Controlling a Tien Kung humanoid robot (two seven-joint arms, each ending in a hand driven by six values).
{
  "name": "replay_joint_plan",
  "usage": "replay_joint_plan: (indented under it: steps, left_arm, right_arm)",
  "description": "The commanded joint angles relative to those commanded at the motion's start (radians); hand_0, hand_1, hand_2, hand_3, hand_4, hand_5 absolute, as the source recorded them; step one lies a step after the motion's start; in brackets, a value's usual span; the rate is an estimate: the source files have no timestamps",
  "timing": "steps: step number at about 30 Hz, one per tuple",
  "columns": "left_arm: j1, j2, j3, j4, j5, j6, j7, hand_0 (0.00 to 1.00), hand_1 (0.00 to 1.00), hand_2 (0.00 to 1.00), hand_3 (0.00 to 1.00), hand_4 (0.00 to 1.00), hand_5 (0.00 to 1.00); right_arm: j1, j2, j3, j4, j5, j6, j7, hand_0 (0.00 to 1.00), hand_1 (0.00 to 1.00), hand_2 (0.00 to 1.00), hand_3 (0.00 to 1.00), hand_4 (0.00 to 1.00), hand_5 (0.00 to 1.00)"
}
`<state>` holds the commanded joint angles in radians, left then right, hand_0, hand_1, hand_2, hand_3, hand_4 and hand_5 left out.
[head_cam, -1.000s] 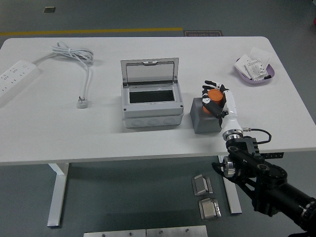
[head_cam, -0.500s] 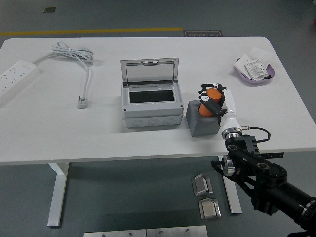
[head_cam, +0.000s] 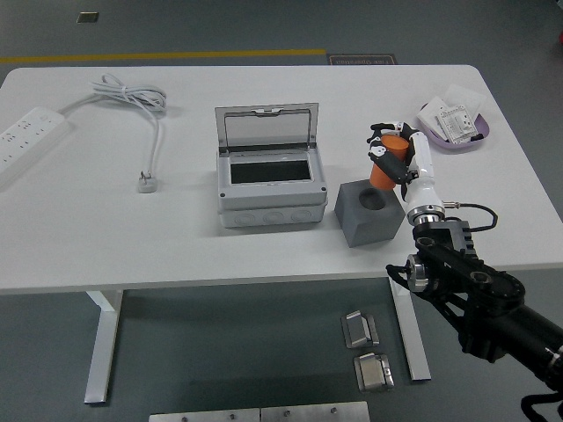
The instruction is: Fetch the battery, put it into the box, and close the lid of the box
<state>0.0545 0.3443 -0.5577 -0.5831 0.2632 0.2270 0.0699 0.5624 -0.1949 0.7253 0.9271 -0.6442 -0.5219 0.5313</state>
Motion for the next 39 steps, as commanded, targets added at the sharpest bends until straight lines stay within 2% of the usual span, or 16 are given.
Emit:
replay_joint_plan:
  steps: [4, 7, 11, 17, 21, 24, 30, 39]
  left_arm:
    - [0.001, 0.002, -0.007, -0.001, 0.006, 0.003, 0.007, 0.658, 0.721, 0.626, 0.673, 0.376, 0.002]
    - [0.002, 0.004, -0.009, -0.002, 0.005, 0.004, 0.010, 0.660, 0.724, 0.626, 0.673, 0.375, 0.002]
    - [0.003, 0.009, -0.006, -0.003, -0.004, 0.005, 0.008, 0.660, 0.724, 0.626, 0.673, 0.375, 0.002]
    - [0.005, 0.016, -0.010, -0.006, -0.005, 0.008, 0.015, 0.659, 0.725, 0.625, 0.671, 0.373, 0.002]
    - [0.011, 0.019, -0.036, -0.009, 0.024, 0.015, 0.053, 0.659, 0.724, 0.626, 0.670, 0.372, 0.002]
    - [0.014, 0.020, -0.059, -0.012, 0.046, 0.022, 0.082, 0.659, 0.724, 0.626, 0.670, 0.372, 0.002]
    - [0.015, 0.024, -0.094, -0.016, 0.085, 0.031, 0.123, 0.660, 0.724, 0.625, 0.669, 0.368, 0.002]
    - [0.004, 0.028, -0.105, -0.017, 0.108, 0.029, 0.135, 0.661, 0.724, 0.624, 0.670, 0.367, 0.002]
  right_arm:
    - [0.048, -0.020, -0.049, 0.035, -0.074, -0.024, -0.049, 0.313, 0.204, 0.289, 0.248, 0.002, 0.002]
    - [0.104, -0.029, -0.111, 0.059, -0.168, -0.043, -0.115, 0.311, 0.204, 0.288, 0.248, 0.002, 0.002]
    - [0.180, -0.026, -0.196, 0.052, -0.315, -0.050, -0.202, 0.311, 0.204, 0.288, 0.248, 0.002, 0.002]
    - [0.290, -0.007, -0.324, 0.010, -0.531, -0.018, -0.334, 0.307, 0.204, 0.285, 0.247, 0.002, 0.002]
    - [0.335, 0.024, -0.385, -0.022, -0.647, 0.013, -0.407, 0.294, 0.203, 0.281, 0.245, 0.002, 0.002]
    - [0.352, 0.048, -0.407, -0.045, -0.704, 0.025, -0.423, 0.294, 0.203, 0.281, 0.245, 0.002, 0.002]
    - [0.375, 0.096, -0.451, -0.092, -0.711, 0.029, -0.426, 0.281, 0.202, 0.273, 0.240, 0.002, 0.002]
    - [0.417, 0.142, -0.567, -0.167, -0.634, 0.027, -0.424, 0.278, 0.201, 0.271, 0.237, 0.002, 0.002]
